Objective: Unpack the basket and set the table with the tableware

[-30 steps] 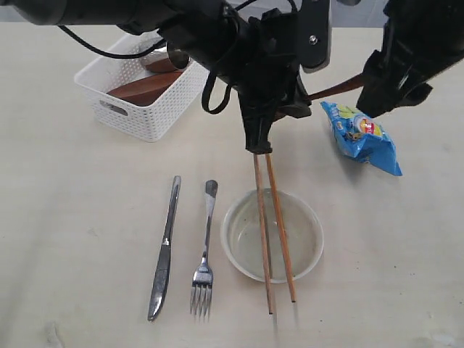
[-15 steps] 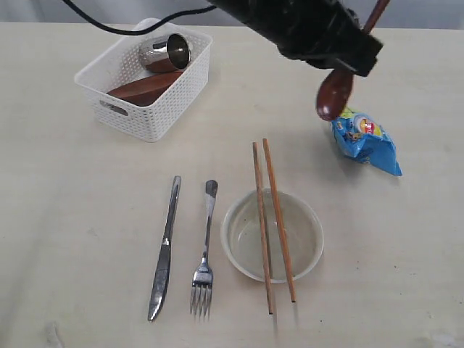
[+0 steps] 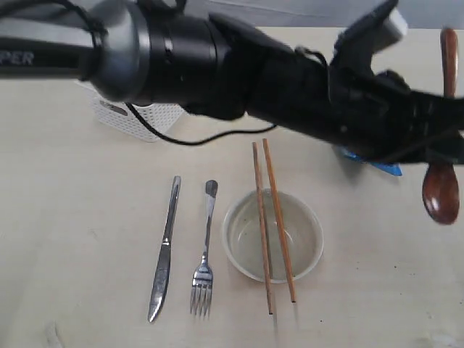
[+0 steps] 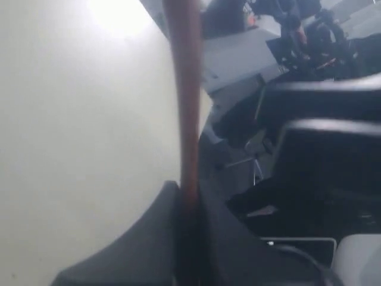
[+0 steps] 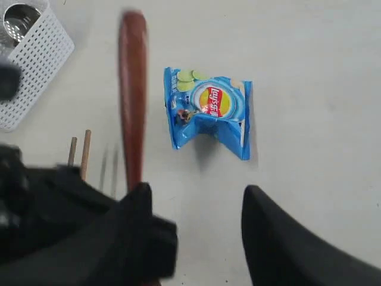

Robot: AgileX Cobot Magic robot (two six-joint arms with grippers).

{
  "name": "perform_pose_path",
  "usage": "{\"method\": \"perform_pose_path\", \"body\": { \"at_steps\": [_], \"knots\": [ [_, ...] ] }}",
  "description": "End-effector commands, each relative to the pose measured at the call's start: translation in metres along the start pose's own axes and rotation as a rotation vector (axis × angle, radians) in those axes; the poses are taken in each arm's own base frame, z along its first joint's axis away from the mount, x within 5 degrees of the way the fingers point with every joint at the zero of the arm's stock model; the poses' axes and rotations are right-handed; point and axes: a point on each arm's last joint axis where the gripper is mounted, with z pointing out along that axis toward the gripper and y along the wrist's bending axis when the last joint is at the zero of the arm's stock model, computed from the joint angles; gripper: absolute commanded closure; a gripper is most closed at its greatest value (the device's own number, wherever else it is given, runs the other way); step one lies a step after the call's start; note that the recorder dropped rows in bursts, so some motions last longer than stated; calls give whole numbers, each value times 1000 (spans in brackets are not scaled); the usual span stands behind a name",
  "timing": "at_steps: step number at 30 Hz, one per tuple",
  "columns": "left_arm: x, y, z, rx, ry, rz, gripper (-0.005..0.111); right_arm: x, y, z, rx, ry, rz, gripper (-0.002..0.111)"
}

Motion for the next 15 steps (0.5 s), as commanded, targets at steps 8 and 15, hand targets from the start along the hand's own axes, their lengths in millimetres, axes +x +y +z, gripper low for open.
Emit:
{"method": "perform_pose_path", "body": {
  "at_steps": [8, 15],
  "knots": [
    [33, 20, 24, -15, 86, -37, 107, 11, -1, 6, -16, 36, 216, 62],
    [33, 20, 24, -14, 86, -30, 107, 16, 2, 44, -65, 167, 260, 62]
  ]
}}
